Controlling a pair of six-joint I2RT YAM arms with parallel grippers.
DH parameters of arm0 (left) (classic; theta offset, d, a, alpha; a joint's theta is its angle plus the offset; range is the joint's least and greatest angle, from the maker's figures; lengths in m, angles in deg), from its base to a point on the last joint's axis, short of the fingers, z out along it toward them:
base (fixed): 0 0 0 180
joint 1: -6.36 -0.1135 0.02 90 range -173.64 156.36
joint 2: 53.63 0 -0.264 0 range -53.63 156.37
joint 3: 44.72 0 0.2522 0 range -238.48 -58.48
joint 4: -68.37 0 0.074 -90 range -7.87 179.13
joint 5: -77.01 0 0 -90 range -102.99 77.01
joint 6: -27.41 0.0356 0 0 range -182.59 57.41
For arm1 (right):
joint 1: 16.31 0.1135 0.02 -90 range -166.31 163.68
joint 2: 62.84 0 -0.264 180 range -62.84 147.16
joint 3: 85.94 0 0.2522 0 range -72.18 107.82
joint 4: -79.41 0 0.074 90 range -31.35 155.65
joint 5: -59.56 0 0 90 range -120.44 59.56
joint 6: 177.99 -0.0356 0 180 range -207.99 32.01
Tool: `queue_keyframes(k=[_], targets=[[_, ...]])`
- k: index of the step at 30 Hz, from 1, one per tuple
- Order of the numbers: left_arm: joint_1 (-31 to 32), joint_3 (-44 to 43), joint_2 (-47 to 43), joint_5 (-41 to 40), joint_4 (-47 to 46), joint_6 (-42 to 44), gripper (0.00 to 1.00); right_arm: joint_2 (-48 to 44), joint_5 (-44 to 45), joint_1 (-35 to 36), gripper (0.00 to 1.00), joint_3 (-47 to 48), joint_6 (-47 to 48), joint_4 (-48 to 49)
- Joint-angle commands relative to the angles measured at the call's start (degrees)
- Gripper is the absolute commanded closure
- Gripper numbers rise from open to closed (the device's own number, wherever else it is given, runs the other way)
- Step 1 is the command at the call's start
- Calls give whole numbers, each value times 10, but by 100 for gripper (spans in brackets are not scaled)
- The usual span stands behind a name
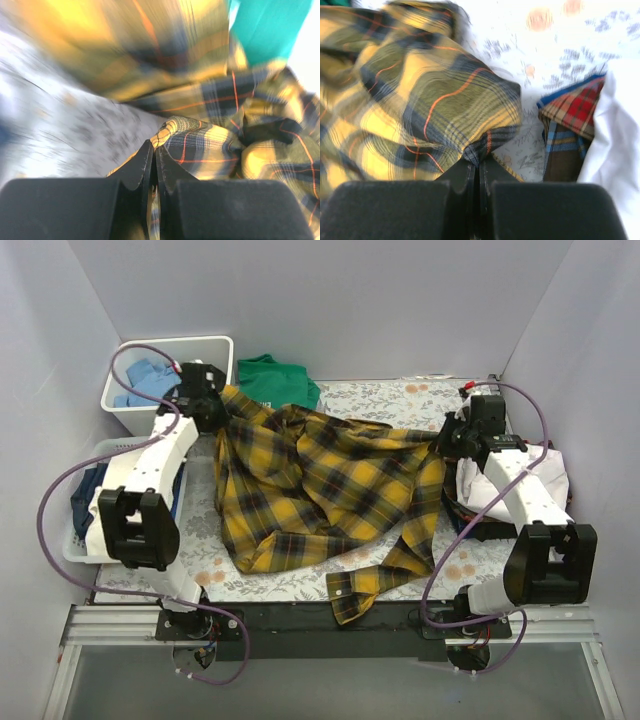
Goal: Fold and stack the long sleeve shirts
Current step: Flatten the shirt out
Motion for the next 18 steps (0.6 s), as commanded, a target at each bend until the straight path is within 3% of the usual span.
queue_keyframes(k=[1,6,12,18], targets=[[-44,-67,-86,-57,11,31,100,-60,-30,-10,99,46,37,31],[-71,-74,-93,-39,6,22,100,-97,-53,-10,99,25,21,-4],[-77,-20,-99,-40,-11,23,100,-197,-94,-10,99,-135,3,-71],[-77,41,-91,-46,-21,14,100,-275,-36,3,99,-205,27,-179]])
